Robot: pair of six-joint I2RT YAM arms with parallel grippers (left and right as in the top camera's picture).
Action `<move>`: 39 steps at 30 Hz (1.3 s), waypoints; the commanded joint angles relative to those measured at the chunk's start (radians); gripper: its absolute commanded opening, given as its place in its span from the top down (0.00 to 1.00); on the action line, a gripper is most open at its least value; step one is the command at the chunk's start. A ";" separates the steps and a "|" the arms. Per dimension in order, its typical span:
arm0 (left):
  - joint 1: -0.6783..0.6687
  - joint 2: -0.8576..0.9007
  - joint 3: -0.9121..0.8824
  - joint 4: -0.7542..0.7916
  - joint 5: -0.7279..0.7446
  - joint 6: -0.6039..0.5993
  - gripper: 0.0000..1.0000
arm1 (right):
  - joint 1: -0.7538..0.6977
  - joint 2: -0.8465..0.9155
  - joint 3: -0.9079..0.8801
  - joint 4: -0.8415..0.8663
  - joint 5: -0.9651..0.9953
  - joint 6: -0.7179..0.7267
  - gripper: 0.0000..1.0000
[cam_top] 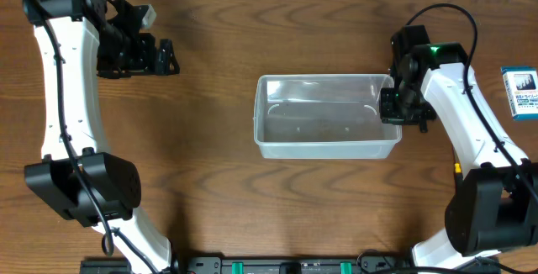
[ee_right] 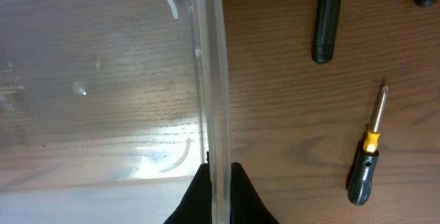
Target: Pack container
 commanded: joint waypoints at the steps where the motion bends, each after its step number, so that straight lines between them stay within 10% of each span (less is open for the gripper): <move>1: 0.000 0.006 0.003 -0.004 -0.012 0.005 0.02 | 0.007 -0.021 -0.008 -0.003 0.029 -0.006 0.99; 39: 0.000 0.006 0.003 -0.004 -0.012 0.005 0.02 | 0.004 -0.021 -0.081 0.014 0.013 0.009 0.97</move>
